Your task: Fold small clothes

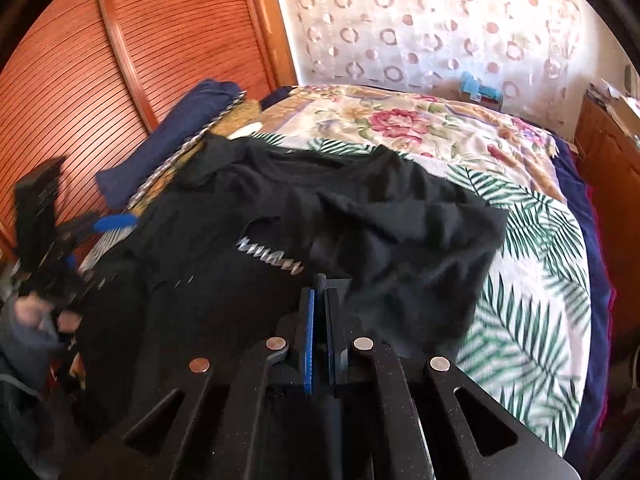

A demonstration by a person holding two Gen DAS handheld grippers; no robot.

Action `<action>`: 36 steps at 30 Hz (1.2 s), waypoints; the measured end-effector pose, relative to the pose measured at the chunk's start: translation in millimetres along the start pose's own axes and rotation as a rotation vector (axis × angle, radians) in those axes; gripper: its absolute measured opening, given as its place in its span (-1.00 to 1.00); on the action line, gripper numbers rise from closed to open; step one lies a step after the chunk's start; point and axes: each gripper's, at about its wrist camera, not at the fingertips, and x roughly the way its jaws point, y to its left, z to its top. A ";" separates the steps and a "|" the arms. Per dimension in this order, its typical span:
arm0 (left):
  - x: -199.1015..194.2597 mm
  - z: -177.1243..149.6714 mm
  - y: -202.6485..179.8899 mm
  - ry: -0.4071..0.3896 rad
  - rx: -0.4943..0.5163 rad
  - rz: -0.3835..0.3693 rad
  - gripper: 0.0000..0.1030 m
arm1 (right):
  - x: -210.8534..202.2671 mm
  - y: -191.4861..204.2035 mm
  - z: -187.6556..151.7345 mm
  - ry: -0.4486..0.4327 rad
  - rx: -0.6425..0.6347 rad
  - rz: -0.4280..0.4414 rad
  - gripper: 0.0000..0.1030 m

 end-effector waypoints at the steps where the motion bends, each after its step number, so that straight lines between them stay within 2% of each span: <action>1: 0.5 0.0 -0.1 0.000 0.000 -0.002 0.99 | -1.5 0.4 -6.7 0.013 0.005 0.005 -0.92; 6: 0.6 -0.1 -4.5 0.001 0.002 -0.011 0.99 | 3.4 7.2 -32.5 0.079 -0.002 -0.018 -0.92; 9: -0.4 -0.4 -7.1 0.001 0.013 -0.010 0.99 | 6.5 6.1 -32.8 0.098 0.026 -0.048 -0.75; 13: -3.0 0.2 -5.8 -0.004 0.010 -0.004 0.99 | -4.3 0.9 -34.5 0.073 0.053 -0.064 -0.59; 16: -3.4 1.1 -2.8 -0.007 0.003 0.002 0.99 | -18.1 -0.6 -35.3 0.038 0.058 -0.095 -0.29; 18: -3.8 1.5 -1.6 -0.009 -0.001 0.006 0.99 | -26.3 -4.3 -39.8 0.019 0.070 -0.119 -0.26; 23: -2.9 0.5 -1.2 -0.006 -0.001 0.008 0.99 | -27.2 -17.6 -53.5 0.038 0.123 -0.192 -0.26; 27: -1.0 -0.5 -1.5 -0.001 -0.002 0.009 0.99 | -11.0 -23.1 -61.8 0.079 0.160 -0.190 -0.26; 31: 0.3 0.1 -2.2 0.001 0.001 0.010 0.99 | -6.0 -23.4 -59.8 0.067 0.179 -0.204 -0.27; 33: 0.2 0.2 -1.9 0.001 0.001 0.012 0.99 | -4.6 -20.5 -59.6 0.064 0.164 -0.210 -0.48; 35: -0.3 0.5 0.0 -0.002 -0.003 0.018 0.99 | -4.6 -17.1 -59.9 0.058 0.150 -0.196 -0.85; 36: -1.0 0.4 1.1 -0.004 -0.005 0.021 0.99 | -7.7 -16.0 -61.0 0.055 0.143 -0.218 -0.87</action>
